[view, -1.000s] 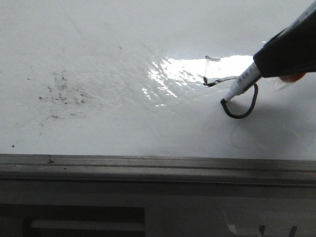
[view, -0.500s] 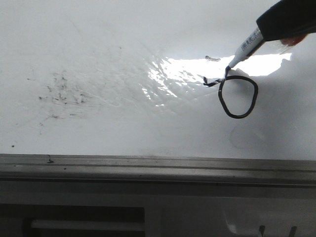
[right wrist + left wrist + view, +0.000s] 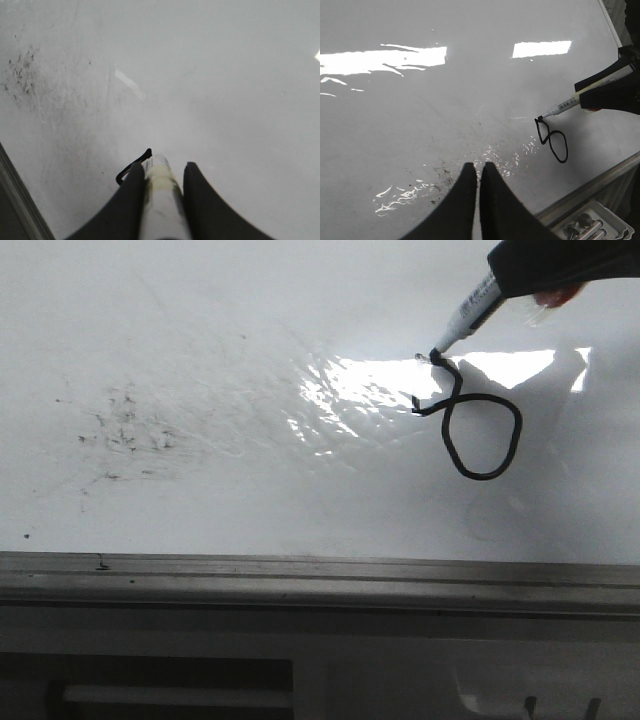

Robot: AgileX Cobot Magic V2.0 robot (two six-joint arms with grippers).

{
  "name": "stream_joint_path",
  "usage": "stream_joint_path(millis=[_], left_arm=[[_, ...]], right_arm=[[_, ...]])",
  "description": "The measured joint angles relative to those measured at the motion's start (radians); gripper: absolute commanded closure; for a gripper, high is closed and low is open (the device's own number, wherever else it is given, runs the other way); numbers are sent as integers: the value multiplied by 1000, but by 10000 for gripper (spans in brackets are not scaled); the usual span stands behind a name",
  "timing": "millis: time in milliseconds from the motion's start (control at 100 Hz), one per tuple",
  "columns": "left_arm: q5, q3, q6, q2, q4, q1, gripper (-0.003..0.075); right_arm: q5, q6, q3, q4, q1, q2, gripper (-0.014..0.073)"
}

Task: Write number 8 on whiteboard

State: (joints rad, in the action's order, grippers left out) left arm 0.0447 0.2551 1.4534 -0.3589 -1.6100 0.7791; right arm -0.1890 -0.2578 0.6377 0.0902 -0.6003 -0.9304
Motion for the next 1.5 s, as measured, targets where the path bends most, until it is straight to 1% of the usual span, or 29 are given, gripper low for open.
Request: stream_joint_path(millis=[100,180,350,480,550,650,700,860,1020,1080,1150,1200,1320,1500], left_arm=[[0,0,0,0,0,0,741],[0,0,0,0,0,0,741],[0,0,0,0,0,0,740],[0,0,0,0,0,0,734],[-2,0,0,-3,9,0,692],[-21,3,0,-32,38,0,576],[-38,11,0,-54,55,0,540],[-91,47,0,-149,91,0,530],[-175,96,0,-254,183,0,523],[-213,121,0,-292,229,0,478],[-261,157,0,-342,286,0,402],[-291,187,0,-378,315,0,370],[-349,254,0,-464,363,0,366],[-467,350,0,-566,478,0,366]], right_arm=[[0,0,5,-2,-5,9,637],[-15,0,17,0,-28,38,638],[-27,0,54,0,-102,171,638],[-111,-2,59,0,-118,225,638],[-164,-3,59,0,-118,227,638],[-190,-3,52,0,-118,227,638],[-192,-3,47,0,-118,229,638],[-196,-3,22,0,-118,229,638],[-207,-3,-1,-17,-120,229,645],[-209,-3,-1,-19,-127,229,664],[-209,-3,-1,-22,-141,229,664],[-209,-3,-1,-23,-155,229,664],[-209,-3,-1,-23,-195,229,664],[-222,-3,-1,-23,-275,225,664]])
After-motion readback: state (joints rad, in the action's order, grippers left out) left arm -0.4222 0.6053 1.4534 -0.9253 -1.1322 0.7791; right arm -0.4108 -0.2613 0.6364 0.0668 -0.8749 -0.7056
